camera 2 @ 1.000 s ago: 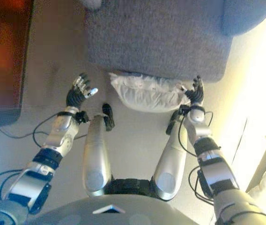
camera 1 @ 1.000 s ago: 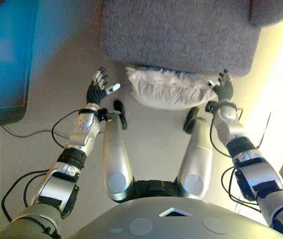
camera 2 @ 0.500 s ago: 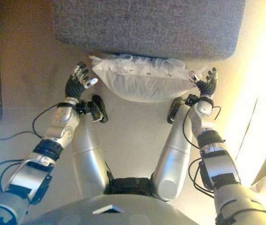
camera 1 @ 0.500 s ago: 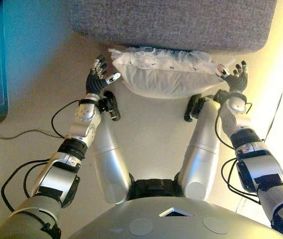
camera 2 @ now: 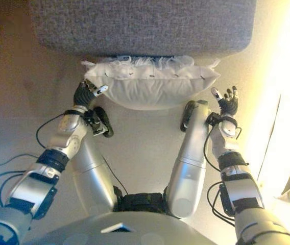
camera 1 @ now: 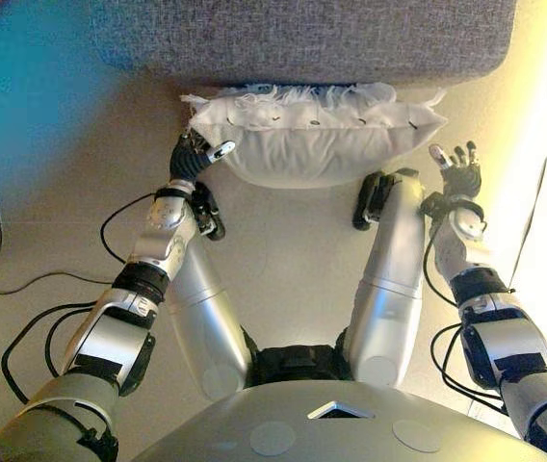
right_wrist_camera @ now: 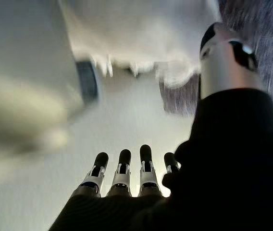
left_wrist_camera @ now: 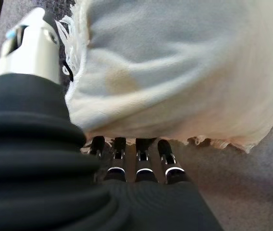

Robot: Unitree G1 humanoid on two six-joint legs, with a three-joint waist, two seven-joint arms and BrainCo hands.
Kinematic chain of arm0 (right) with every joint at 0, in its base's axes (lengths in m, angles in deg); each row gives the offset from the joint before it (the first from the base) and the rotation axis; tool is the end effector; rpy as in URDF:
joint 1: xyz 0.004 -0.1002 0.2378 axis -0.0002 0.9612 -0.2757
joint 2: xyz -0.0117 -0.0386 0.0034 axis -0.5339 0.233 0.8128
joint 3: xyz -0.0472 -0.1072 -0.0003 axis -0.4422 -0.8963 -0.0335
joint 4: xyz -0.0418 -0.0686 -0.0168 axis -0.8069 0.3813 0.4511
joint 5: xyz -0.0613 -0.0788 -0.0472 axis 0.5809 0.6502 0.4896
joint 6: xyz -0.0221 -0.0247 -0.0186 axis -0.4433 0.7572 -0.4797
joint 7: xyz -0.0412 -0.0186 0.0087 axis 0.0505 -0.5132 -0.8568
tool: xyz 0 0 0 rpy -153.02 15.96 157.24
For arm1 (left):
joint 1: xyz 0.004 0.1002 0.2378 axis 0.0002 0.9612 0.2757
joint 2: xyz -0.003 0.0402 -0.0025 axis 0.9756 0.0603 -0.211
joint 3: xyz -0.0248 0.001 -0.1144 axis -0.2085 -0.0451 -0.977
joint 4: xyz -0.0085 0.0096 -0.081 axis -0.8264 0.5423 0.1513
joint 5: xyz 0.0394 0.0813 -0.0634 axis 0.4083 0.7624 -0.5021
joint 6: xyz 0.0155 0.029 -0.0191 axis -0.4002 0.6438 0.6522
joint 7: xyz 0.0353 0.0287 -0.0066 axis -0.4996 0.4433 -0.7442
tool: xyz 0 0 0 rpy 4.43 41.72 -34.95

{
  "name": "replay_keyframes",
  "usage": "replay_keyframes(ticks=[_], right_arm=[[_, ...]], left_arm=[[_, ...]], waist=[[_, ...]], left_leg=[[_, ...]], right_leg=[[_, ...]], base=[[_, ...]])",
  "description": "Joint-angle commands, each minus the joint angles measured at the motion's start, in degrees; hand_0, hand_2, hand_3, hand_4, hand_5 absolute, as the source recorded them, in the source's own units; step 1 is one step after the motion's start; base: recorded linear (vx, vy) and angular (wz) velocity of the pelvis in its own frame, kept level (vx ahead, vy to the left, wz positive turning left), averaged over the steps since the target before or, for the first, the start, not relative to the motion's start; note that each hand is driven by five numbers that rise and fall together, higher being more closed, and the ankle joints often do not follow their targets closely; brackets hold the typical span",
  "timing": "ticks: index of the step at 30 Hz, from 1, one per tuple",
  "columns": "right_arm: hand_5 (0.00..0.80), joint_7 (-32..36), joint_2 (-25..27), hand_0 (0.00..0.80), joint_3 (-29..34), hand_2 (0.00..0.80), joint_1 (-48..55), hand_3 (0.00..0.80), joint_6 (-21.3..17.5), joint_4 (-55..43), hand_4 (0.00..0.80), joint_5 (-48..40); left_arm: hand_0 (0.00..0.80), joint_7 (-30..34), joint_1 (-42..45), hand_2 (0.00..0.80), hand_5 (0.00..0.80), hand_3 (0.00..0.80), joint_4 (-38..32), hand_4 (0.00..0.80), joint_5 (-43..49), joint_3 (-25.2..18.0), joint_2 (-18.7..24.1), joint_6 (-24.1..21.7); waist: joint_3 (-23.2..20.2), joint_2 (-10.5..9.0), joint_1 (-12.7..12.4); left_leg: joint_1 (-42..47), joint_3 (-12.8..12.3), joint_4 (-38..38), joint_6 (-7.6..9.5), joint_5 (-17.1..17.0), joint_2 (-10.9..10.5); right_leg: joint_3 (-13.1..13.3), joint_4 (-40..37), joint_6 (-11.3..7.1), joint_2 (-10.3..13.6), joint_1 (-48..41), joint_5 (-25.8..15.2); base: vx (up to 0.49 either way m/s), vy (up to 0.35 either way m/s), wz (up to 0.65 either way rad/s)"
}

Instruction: Pick up the cushion and take it to the sofa

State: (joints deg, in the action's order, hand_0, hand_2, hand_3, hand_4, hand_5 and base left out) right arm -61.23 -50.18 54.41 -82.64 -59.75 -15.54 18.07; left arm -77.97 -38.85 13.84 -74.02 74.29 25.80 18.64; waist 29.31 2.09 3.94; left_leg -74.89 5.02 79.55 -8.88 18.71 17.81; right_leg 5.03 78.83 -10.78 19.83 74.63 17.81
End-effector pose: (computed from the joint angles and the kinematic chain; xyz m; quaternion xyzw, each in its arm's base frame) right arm 0.2881 -0.2450 0.0232 0.1506 0.0451 -0.1527 0.9757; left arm 0.2953 0.1928 0.0320 -0.0225 0.0336 -0.0192 0.9990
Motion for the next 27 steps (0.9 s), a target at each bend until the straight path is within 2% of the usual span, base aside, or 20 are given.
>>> replay_keyframes(ticks=[1,6,11,15,20,21,22,23,24,26,27], right_arm=[[0.0,10.1,0.3,0.0,-2.4,0.0,1.7,0.0,-0.3,-4.7,0.0,-2.6],[0.0,17.4,0.4,0.0,-6.2,0.0,-0.7,0.0,1.9,-3.3,0.0,2.2],[0.0,17.7,1.1,0.0,-10.5,0.0,-6.7,0.0,4.0,-0.3,0.0,5.9],[0.0,17.6,1.6,0.0,-12.8,0.0,-10.5,0.0,5.5,0.5,0.0,7.7],[0.0,15.9,2.3,0.0,-16.3,0.0,-15.2,0.0,10.5,2.0,0.0,14.2],[0.0,15.4,2.5,0.0,-17.2,0.0,-16.0,0.0,11.4,2.8,0.0,16.3],[0.0,14.8,2.6,0.0,-17.7,0.0,-16.6,0.0,13.0,3.3,0.0,18.3],[0.216,12.9,3.1,0.216,-18.7,0.216,-17.8,0.216,15.9,4.5,0.216,23.6],[0.8,11.3,3.3,0.8,-19.4,0.8,-18.4,0.8,17.2,5.2,0.8,27.4],[0.8,7.1,4.6,0.8,-22.6,0.8,-21.0,0.8,20.1,7.9,0.8,37.1],[0.8,6.0,5.0,0.8,-23.3,0.8,-21.6,0.8,20.7,8.2,0.8,37.7]], left_arm=[[0.0,3.4,-0.5,0.0,0.0,0.0,1.8,0.0,-1.8,-0.3,-0.5,0.8],[0.0,5.3,-1.8,0.0,0.0,0.0,3.4,0.0,-3.3,0.5,-1.3,3.9],[0.0,1.5,-5.8,0.0,0.0,0.0,7.5,0.0,-1.8,1.3,-1.5,4.7],[0.0,1.2,-8.7,0.0,0.0,0.0,8.3,0.0,-1.2,1.7,-1.0,5.6],[0.0,1.0,-12.3,0.0,0.0,0.0,9.2,0.0,-1.5,2.8,-1.2,7.4],[0.047,2.1,-13.4,0.047,0.047,0.047,9.6,0.047,-1.4,3.2,-1.2,8.4],[0.43,2.8,-14.1,0.43,0.43,0.43,9.8,0.43,-1.3,3.6,-1.2,9.3],[0.8,4.3,-15.5,0.8,0.8,0.8,10.2,0.8,-0.8,4.6,-1.0,10.1],[0.8,4.9,-16.2,0.8,0.8,0.8,10.4,0.8,-0.6,5.1,-1.0,10.5],[0.8,5.6,-18.7,0.8,0.8,0.8,10.9,0.8,-0.1,6.8,-1.1,11.3],[0.8,5.7,-19.2,0.8,0.8,0.8,10.9,0.8,-0.2,7.2,-1.0,11.4]], waist=[[-1.4,-0.03,0.1],[-1.4,-0.09,-0.1],[-1.1,-0.13,-0.4],[-0.7,-0.1,-0.8],[-0.2,-0.38,-1.2],[-0.1,-0.5,-1.3],[-0.1,-0.59,-1.3],[0.0,-0.79,-1.3],[0.0,-0.87,-1.4],[0.2,-1.02,-1.6],[0.3,-1.05,-1.6]], left_leg=[[-0.6,-3.4,4.1,4.27,6.2,-0.2],[-1.5,-3.0,5.9,3.94,6.7,-0.1],[-3.5,-2.5,8.1,3.52,7.1,0.2],[-4.6,-2.2,9.0,3.27,7.4,-0.1],[-5.9,-1.6,10.2,3.15,7.4,-0.4],[-6.2,-1.4,10.5,3.21,7.5,-0.4],[-6.4,-1.3,10.7,3.21,7.5,-0.5],[-6.8,-1.0,11.1,3.24,7.5,-0.5],[-7.0,-0.9,11.4,3.25,7.5,-0.5],[-7.4,-0.7,11.8,3.46,7.6,-0.6],[-7.4,-0.6,11.8,3.54,7.6,-0.5]], right_leg=[[-0.8,-2.1,2.99,0.7,0.3,-2.6],[-0.2,-0.4,2.68,1.2,1.4,-2.4],[0.5,1.7,2.64,1.7,3.5,-2.0],[0.7,2.4,2.77,1.9,4.6,-1.8],[1.0,3.9,3.06,2.1,5.7,-1.3],[1.0,4.3,3.12,2.1,6.0,-1.2],[1.0,4.6,3.17,2.2,6.2,-1.1],[1.1,5.0,3.16,2.1,6.5,-1.1],[1.2,5.2,3.16,2.1,6.6,-1.1],[1.2,5.5,3.28,2.2,6.8,-1.0],[1.2,5.6,3.29,2.3,6.8,-1.0]], base=[[0.012,-0.017,0.03],[0.013,-0.006,0.02],[0.005,-0.014,0.05],[-0.008,-0.007,0.02],[-0.005,-0.015,0.03],[0.004,-0.028,0.05],[0.0,-0.044,0.07],[-0.005,-0.043,0.11],[-0.011,-0.053,0.11],[-0.01,-0.052,0.06],[-0.013,-0.041,0.03]])
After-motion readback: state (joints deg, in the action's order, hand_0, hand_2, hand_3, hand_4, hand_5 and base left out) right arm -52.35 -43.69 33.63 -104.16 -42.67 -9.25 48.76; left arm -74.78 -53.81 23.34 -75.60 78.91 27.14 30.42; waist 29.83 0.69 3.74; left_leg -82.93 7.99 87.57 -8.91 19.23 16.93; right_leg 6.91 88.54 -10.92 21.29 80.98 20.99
